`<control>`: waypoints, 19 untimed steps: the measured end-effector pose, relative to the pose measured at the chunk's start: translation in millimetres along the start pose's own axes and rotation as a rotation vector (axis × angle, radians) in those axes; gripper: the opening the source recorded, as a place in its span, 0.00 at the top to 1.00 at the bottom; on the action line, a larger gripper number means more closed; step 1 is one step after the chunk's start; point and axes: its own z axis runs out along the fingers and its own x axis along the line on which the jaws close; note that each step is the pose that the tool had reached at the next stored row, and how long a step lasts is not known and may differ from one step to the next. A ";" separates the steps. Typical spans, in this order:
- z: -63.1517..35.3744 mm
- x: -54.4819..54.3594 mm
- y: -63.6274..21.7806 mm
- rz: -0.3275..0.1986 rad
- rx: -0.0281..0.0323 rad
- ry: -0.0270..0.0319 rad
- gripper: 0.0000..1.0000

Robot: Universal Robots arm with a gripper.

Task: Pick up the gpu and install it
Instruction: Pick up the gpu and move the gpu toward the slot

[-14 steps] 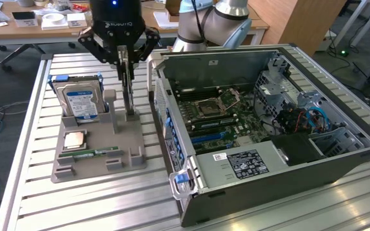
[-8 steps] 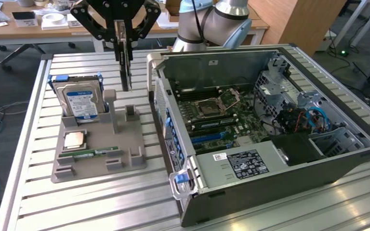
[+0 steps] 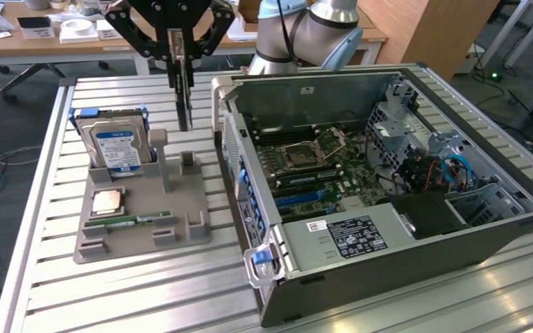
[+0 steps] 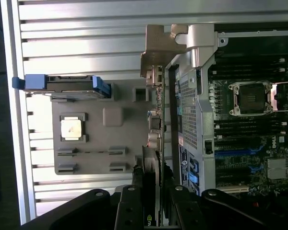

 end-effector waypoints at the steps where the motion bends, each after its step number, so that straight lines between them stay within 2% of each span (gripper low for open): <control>1: 0.1 -1.0 0.1 0.000 0.0000 -0.0001 0.74; 19: 0.9 -30.6 3.0 0.000 0.0000 -0.0001 0.74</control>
